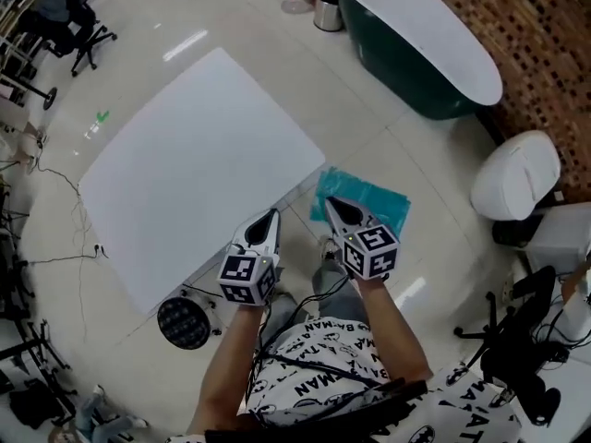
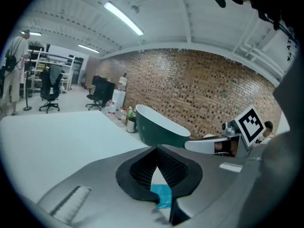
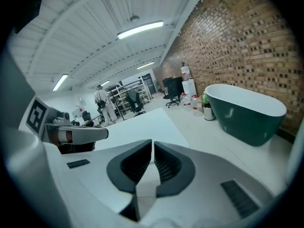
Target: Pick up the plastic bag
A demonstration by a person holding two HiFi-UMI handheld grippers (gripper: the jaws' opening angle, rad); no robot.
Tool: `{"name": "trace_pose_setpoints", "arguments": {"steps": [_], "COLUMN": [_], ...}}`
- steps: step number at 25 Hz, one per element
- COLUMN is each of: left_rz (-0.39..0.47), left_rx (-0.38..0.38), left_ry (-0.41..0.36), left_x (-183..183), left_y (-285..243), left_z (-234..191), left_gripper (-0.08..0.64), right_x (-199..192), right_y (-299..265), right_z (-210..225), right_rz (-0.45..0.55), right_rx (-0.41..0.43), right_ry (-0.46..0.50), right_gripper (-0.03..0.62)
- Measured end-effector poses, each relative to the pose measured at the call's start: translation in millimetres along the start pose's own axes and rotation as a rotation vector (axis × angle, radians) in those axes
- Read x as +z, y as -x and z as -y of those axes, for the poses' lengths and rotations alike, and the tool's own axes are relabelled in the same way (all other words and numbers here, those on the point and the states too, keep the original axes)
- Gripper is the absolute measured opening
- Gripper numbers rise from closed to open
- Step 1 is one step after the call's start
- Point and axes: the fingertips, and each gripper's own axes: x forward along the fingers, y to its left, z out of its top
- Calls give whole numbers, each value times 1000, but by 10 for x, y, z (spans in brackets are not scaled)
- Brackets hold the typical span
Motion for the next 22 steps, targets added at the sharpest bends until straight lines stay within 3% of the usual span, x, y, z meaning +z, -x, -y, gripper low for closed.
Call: {"name": "trace_pose_setpoints", "arguments": {"steps": [7, 8, 9, 11, 16, 20, 22], "left_rz": [-132, -156, -182, -240, -350, -441, -482], "left_rx": [-162, -179, -193, -211, -193, -149, -142], "left_ry": [-2, 4, 7, 10, 14, 1, -15], "left_x": [-606, -745, -892, -1227, -2280, -3147, -3558], "left_y": [-947, -1058, -1169, -1386, -2010, -2572, -2795], "left_z": [691, 756, 808, 874, 708, 414, 259], "left_gripper": [0, 0, 0, 0, 0, 0, 0], "right_x": [-789, -943, -1114, -1508, -2735, -3658, -4129], "right_y": [73, 29, -36, -195, -766, -1323, -1589], "right_z": [1193, 1317, 1429, 1639, 2091, 2415, 2522], "right_rz": [-114, -137, -167, -239, -435, -517, -551], "right_rx": [-133, -140, -144, -150, -144, -120, -115], "right_ry": [-135, -155, -172, -187, -141, -135, -147], "right_gripper": [38, 68, 162, 195, 195, 195, 233]}}
